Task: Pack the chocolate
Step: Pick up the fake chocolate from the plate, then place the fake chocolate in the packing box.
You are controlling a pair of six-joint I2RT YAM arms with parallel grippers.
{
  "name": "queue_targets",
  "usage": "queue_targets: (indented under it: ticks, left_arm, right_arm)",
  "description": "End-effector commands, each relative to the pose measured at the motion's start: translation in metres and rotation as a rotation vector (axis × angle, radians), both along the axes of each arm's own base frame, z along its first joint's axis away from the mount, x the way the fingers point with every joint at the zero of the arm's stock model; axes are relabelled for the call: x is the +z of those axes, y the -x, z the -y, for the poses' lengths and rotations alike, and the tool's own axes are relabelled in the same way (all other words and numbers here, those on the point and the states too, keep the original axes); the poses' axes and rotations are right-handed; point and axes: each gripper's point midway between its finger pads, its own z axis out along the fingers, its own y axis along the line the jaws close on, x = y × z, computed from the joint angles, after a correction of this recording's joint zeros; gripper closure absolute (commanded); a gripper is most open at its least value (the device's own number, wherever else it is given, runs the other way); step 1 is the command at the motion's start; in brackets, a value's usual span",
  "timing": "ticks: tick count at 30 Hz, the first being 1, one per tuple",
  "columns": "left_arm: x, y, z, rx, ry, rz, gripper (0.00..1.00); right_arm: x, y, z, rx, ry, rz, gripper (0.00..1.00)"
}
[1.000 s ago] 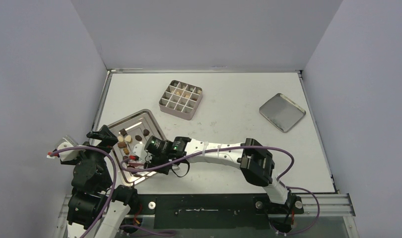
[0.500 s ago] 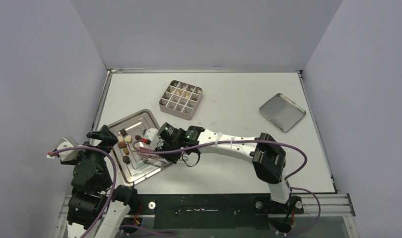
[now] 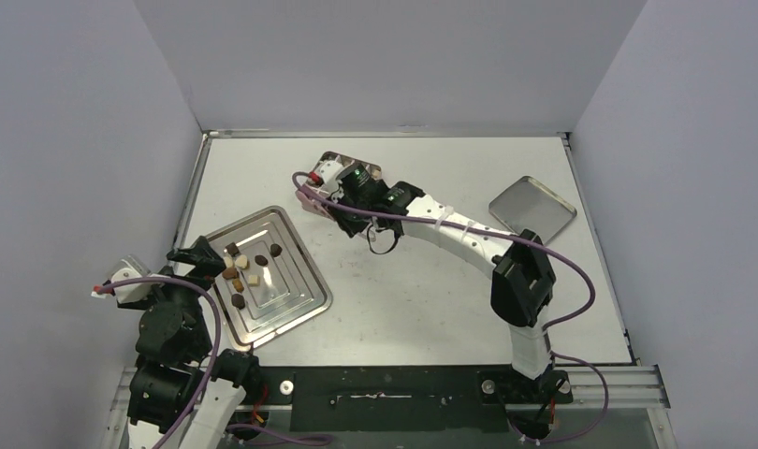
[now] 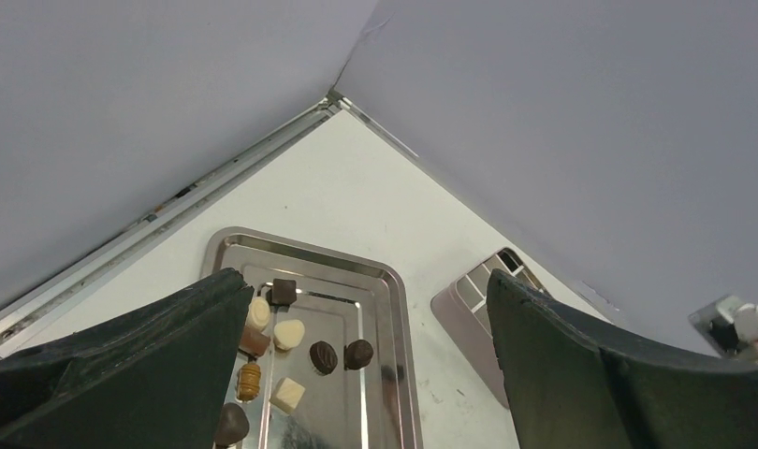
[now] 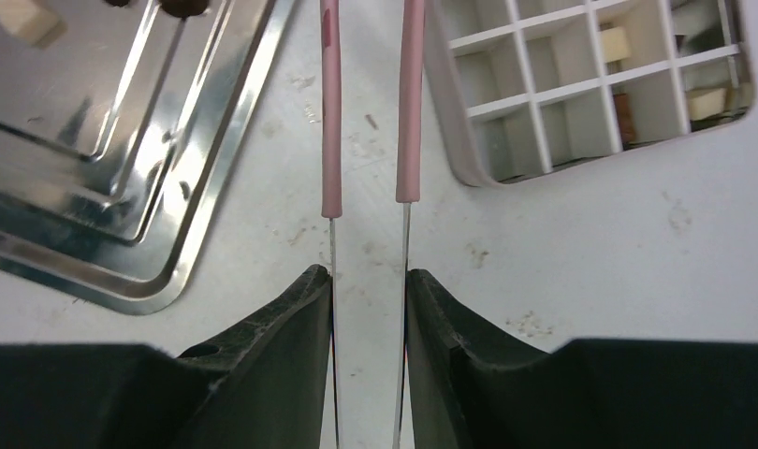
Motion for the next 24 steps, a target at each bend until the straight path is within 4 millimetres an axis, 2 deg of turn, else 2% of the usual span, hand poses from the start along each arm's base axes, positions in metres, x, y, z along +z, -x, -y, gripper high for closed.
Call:
queue_targets:
  ticks: [1, 4, 9, 15, 20, 24]
  left_arm:
    - [0.01, -0.004, 0.007, -0.043, 0.005, 0.04, 0.03]
    - [0.009, -0.006, 0.01, -0.058, 0.002, 0.033, 0.03]
    - [0.011, -0.005, 0.011, -0.067, -0.007, 0.042, 0.03]
    - [0.014, -0.004, 0.013, -0.083, -0.015, 0.056, 0.03]
    - [0.014, -0.003, 0.015, -0.096, -0.016, 0.057, 0.03]
    - [0.014, -0.004, 0.016, -0.1, -0.021, 0.051, 0.03]
  right_arm:
    - [0.032, -0.053, 0.0, -0.113, -0.084, 0.086, 0.8]
    - [0.03, -0.079, 0.007, -0.157, -0.087, 0.083, 0.79]
    - [0.023, -0.102, 0.007, -0.183, -0.092, 0.068, 0.79]
    - [0.016, -0.111, -0.008, -0.18, -0.126, 0.044, 0.78]
    - [0.0, -0.118, -0.011, -0.196, -0.109, 0.028, 0.77]
    - [-0.013, -0.116, -0.013, -0.193, -0.1, -0.003, 0.74]
